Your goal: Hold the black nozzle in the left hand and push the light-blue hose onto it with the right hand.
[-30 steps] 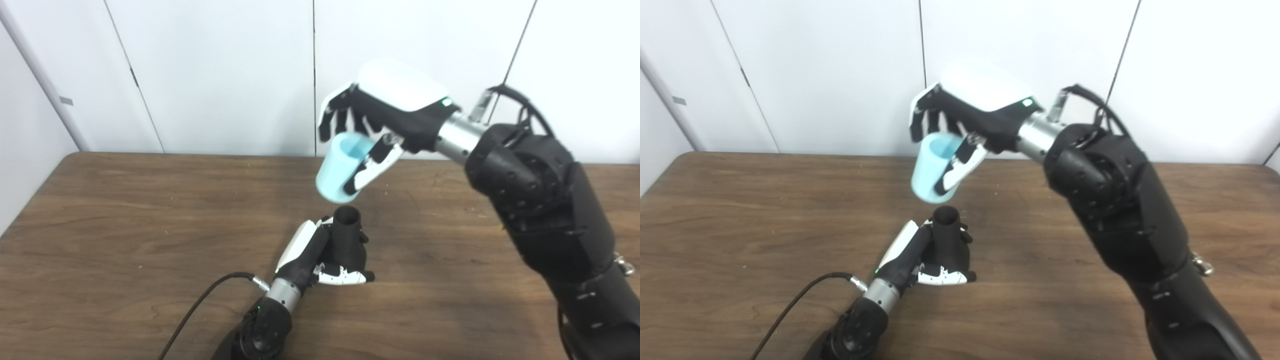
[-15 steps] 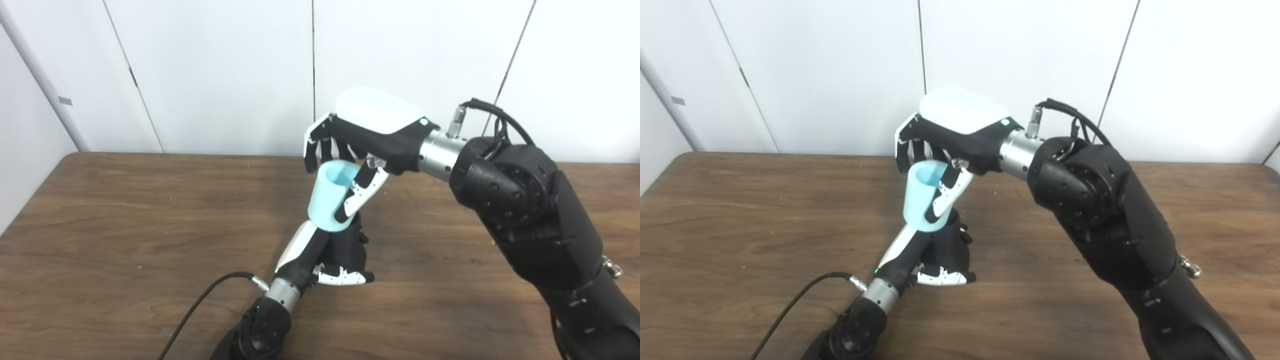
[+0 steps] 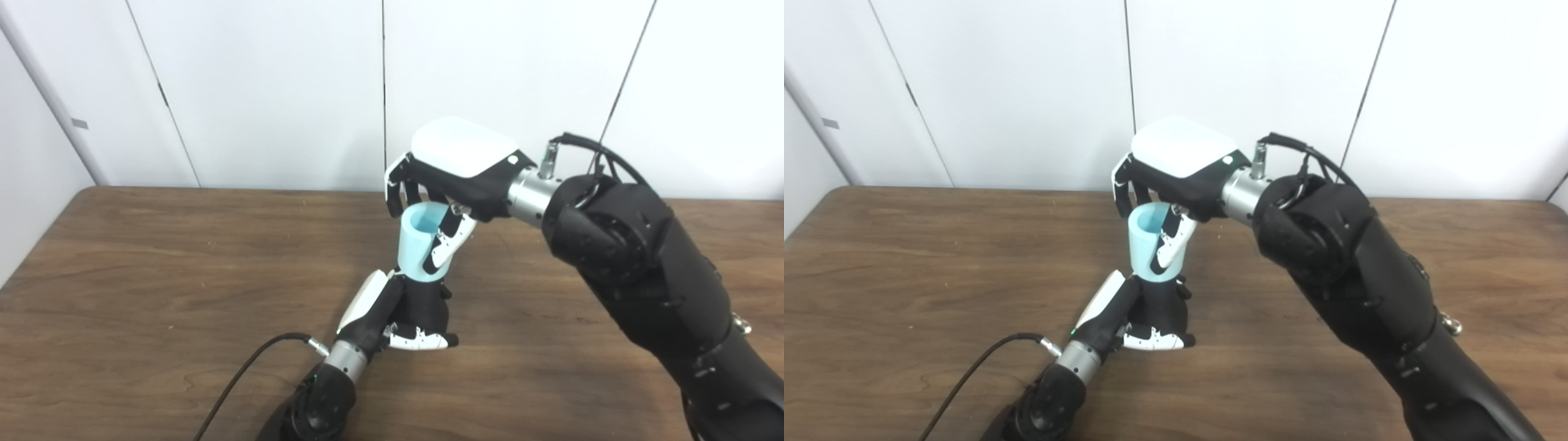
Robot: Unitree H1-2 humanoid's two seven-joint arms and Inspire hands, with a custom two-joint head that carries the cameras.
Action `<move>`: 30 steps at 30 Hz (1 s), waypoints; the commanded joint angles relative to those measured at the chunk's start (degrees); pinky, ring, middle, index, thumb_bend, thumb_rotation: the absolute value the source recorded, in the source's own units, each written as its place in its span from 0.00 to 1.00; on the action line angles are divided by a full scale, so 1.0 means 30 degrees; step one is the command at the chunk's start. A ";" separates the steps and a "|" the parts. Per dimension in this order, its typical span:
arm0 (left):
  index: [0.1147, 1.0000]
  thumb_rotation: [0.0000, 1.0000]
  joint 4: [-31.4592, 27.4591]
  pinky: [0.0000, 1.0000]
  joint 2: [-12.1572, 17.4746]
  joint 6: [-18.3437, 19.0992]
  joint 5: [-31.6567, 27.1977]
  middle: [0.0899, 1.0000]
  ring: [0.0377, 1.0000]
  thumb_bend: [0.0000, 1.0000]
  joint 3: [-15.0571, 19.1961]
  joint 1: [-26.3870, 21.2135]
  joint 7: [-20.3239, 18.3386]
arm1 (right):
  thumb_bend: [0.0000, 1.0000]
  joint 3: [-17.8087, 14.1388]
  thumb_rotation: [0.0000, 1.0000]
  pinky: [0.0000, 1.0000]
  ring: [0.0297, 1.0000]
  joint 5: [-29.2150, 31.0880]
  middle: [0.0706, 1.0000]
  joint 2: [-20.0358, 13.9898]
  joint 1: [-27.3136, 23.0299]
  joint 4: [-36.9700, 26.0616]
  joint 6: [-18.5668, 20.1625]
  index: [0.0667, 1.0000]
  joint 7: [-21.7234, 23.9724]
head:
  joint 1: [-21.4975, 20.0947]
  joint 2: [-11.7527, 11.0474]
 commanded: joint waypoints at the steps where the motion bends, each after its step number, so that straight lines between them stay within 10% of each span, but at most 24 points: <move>1: 0.42 0.08 0.0687 1.00 -0.0047 0.1590 -0.0123 0.75 0.93 0.52 -0.0625 0.0782 -0.1390 | 0.53 -0.0120 0.00 0.20 0.25 -0.0841 0.37 0.0071 -0.0977 -0.0065 -0.0509 0.46 -0.0437 | 0.0019 0.0023; 17: 0.42 0.08 0.0387 1.00 0.0056 0.1913 -0.0163 0.75 0.93 0.52 -0.0740 0.0719 -0.1405 | 0.53 -0.0396 0.00 0.14 0.18 -0.2427 0.41 0.0892 0.0331 0.0222 -0.1022 0.44 -0.0314 | 0.0101 0.0154; 30: 0.42 0.08 0.0376 1.00 0.0123 0.1847 -0.0190 0.75 0.93 0.52 -0.0799 0.0722 -0.1418 | 0.52 -0.1496 0.00 0.16 0.23 0.0321 0.37 0.1023 0.0359 -0.0230 0.0285 0.48 0.1155 | 0.0049 0.0133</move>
